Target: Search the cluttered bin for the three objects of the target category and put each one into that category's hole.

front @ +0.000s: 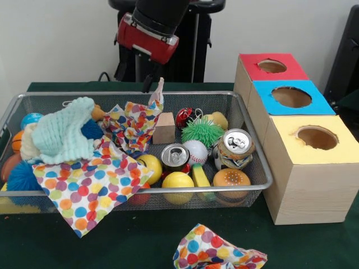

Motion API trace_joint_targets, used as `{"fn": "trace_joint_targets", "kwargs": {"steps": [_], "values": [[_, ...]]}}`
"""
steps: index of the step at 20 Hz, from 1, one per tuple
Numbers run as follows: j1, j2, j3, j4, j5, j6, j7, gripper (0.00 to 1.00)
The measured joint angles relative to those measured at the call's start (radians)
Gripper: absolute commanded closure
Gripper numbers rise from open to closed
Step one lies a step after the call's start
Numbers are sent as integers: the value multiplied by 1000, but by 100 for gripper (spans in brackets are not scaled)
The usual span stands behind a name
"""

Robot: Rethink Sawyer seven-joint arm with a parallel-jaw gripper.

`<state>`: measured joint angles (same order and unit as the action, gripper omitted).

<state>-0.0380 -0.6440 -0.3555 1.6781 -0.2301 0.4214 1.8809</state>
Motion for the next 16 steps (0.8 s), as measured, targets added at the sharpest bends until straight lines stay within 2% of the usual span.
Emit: {"fn": "trace_joint_targets", "kwargs": {"steps": [3,6,7,11,16], "values": [[-48,-22,43,5,2,49,-1,0],[-128,-49,99,6,1,161,-1,0],[-168,-62,123,6,2,229,-1,0],[-203,-73,145,8,0,299,-1,0],[-206,-77,167,12,0,307,-1,0]]}}
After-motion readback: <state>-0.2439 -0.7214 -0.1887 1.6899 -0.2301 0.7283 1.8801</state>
